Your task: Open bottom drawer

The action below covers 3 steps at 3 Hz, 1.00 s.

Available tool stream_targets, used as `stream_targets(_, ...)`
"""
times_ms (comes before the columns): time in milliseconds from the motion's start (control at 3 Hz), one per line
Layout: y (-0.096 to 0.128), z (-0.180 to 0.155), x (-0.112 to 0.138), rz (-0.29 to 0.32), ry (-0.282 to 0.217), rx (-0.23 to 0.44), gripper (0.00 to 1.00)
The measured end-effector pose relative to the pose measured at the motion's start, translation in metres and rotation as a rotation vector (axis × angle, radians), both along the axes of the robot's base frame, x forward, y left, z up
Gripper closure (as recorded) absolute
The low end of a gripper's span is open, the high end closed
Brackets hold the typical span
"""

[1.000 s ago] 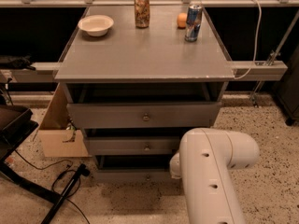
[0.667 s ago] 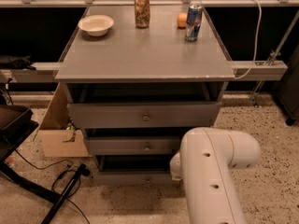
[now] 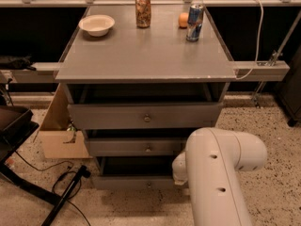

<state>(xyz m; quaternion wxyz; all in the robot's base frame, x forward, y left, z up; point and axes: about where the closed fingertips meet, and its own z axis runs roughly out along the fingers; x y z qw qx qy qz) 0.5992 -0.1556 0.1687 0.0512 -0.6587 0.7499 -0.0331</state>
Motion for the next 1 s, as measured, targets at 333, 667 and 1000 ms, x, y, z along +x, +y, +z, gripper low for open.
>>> stream_targets(333,-0.006,0.002,-0.014,0.008,0.035,-0.013,1.0)
stream_targets(667,-0.008,0.002,-0.02,0.011,0.051,-0.019,1.0)
stream_targets(1000,-0.01,0.003,-0.028,0.017,0.074,-0.026,1.0)
